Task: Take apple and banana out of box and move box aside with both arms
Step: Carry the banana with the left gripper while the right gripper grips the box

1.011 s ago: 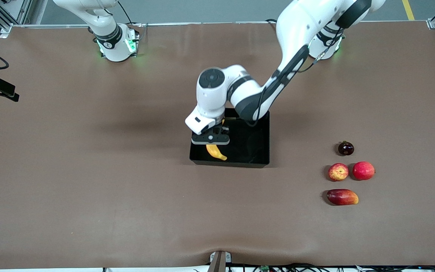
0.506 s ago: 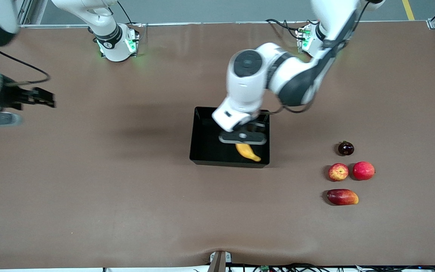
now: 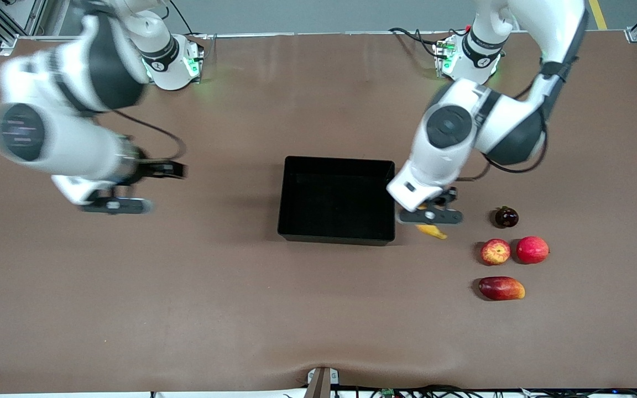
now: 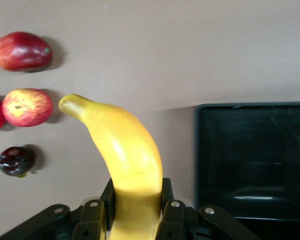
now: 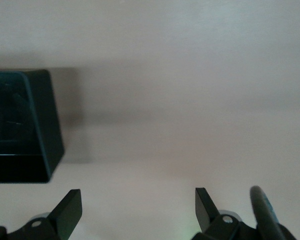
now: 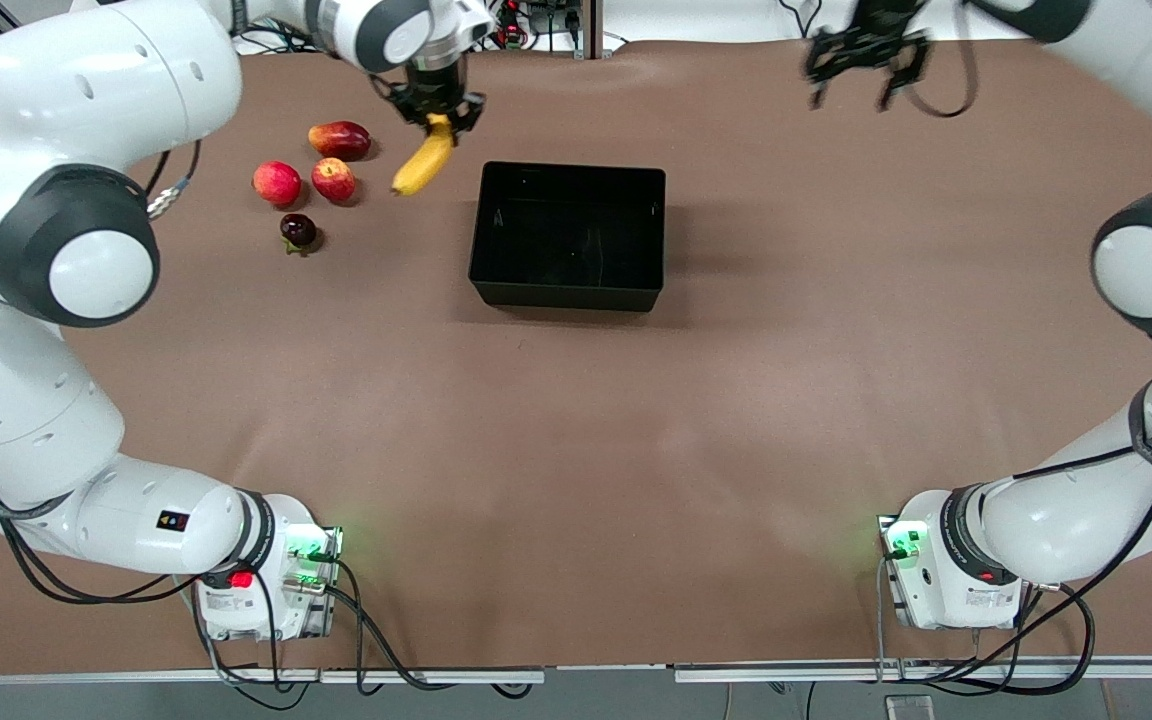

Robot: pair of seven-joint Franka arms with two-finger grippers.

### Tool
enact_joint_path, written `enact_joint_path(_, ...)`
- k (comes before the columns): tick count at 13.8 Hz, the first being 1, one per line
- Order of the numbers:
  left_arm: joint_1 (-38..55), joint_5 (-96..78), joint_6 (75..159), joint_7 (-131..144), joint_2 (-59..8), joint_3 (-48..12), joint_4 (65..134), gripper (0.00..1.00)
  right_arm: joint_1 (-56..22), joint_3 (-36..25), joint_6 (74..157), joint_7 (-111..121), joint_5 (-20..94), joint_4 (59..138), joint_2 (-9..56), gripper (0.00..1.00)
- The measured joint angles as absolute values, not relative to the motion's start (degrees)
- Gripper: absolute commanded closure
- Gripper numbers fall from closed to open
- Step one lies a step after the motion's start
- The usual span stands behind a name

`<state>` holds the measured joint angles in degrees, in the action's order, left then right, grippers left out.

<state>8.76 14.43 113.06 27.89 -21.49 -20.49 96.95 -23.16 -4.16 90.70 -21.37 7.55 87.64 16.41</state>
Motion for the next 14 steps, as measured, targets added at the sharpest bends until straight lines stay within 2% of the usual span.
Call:
enact_joint_path(3, 3.73, 14.45, 116.83, 21.14, -21.52, -20.4, 102.16, 1.0, -30.1, -4.15, 98.1, -26.08, 10.4, 88.27, 21.06, 0.0)
enact_joint_path(7, 0.67, 16.19, 126.39, 15.82, -22.69, -20.28, 109.38, 1.0, -34.5, -4.2, 109.12, -26.95, 12.52, 88.79, 27.76, 0.0)
enact_joint_path(11, -1.02, 22.73, 132.66, 15.52, -27.58, -20.15, 111.07, 1.0, -36.77, -4.19, 120.81, -27.02, 12.54, 93.88, 32.52, 0.0)
enact_joint_path(12, -1.61, 23.88, 134.66, 15.46, -28.97, -20.13, 111.1, 1.0, -37.61, -4.19, 122.38, -27.02, 12.57, 94.92, 32.95, 0.07)
enact_joint_path(13, -2.16, 24.78, 136.75, 15.36, -30.25, -20.1, 111.1, 1.0, -38.6, -4.19, 123.27, -27.14, 12.59, 95.43, 33.17, 0.45)
enact_joint_path(14, -2.6, 25.27, 138.51, 15.24, -31.33, -20.08, 111.05, 1.0, -39.39, -4.19, 123.89, -27.5, 12.6, 95.67, 33.29, 0.92)
